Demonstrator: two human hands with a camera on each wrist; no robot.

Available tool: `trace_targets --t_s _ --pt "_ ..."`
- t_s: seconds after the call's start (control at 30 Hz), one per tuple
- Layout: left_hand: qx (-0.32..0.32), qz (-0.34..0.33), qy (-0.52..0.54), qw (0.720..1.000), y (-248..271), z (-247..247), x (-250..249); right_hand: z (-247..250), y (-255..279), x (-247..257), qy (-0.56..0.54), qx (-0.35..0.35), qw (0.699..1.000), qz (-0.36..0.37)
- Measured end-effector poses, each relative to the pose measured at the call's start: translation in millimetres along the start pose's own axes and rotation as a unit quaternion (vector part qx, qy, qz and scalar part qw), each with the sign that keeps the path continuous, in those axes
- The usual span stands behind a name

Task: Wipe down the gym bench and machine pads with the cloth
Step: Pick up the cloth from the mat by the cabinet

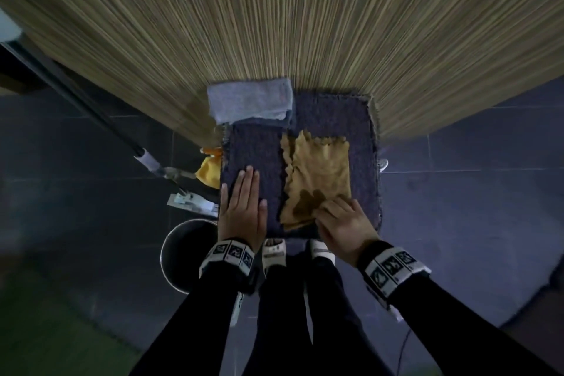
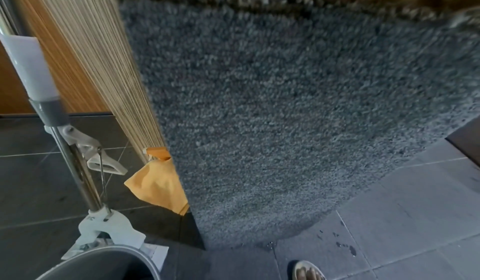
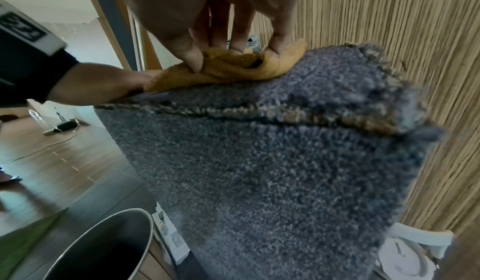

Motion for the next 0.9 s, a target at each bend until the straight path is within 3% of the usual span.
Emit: trace_targets --t_s 0.17,0.33,0.6,0.73,0.8,0.9 --pt "-0.002 0.003 0.001 1.0 1 -1 1 13 7 11 -0.008 -0.003 0.999 -0.052" --pt "0.0 0.003 -0.007 1.0 1 0 0 45 -29 -7 0.003 -0.04 0.997 -0.073" --pt "-0.006 -0.007 -0.002 1.0 0 -2 1 37 -79 -49 0.018 0.078 0.984 -0.156" --pt "-0.005 -0.005 0.006 1.0 0 -2 1 34 -66 -39 0.112 -0.008 0.992 -0.058" --pt "-0.003 -0.004 0.003 1.0 0 -2 0 25 -58 -37 0.089 0.014 0.996 -0.023" --pt "-0.002 -0.004 -0.002 1.0 0 -1 0 10 -53 -42 0.015 0.1 0.992 -0.077"
Point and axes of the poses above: each hand's wrist, its own y-axis away from the middle knuckle, its own z-axis out of the back of the hand, x = y × z, the point moved 1 cm from there along -y, towards the middle knuckle, and after that the axes turned 14 degrees about z, right-handed, at the moved point
